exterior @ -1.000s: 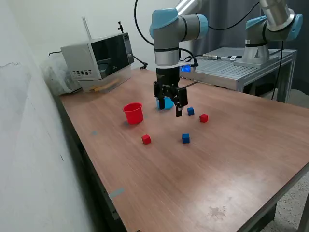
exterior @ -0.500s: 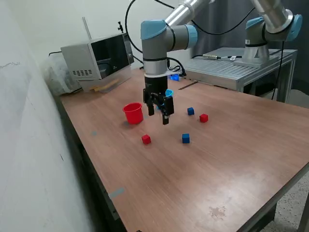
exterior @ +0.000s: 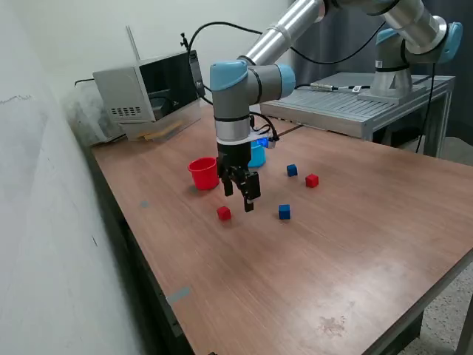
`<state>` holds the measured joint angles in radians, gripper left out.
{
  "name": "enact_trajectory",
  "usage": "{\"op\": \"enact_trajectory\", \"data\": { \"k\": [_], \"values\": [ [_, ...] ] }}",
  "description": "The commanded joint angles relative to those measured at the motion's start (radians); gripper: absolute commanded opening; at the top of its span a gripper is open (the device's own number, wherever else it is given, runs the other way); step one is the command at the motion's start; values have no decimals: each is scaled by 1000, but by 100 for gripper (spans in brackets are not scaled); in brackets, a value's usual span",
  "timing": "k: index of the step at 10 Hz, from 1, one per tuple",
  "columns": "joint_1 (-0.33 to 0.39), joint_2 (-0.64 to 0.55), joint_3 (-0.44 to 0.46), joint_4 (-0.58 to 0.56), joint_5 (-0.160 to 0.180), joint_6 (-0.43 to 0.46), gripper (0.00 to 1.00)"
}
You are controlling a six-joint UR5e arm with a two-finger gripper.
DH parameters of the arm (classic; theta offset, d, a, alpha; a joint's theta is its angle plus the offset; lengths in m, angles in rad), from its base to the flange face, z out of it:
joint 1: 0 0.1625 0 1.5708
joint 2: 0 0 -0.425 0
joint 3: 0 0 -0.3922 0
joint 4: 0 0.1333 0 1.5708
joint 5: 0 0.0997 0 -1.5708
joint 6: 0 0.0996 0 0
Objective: Place red objects in the red bin, and blue objects in the blue bin.
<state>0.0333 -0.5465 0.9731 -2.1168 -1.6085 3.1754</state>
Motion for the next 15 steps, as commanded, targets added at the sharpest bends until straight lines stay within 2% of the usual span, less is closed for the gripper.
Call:
{"op": "enact_trajectory", "data": {
  "k": [1,2,4,5,7,15],
  "values": [
    [-18,43,-34,-8,-4,1,100],
    [-21,43,-40,-8,-8,1,100],
    [-26,43,-50,-20,-39,1,100],
    [-29,43,-62,-20,-40,0,100],
    [-29,43,-70,-20,-71,1,100],
    [-26,43,-60,-18,-64,1,100]
  ]
}}
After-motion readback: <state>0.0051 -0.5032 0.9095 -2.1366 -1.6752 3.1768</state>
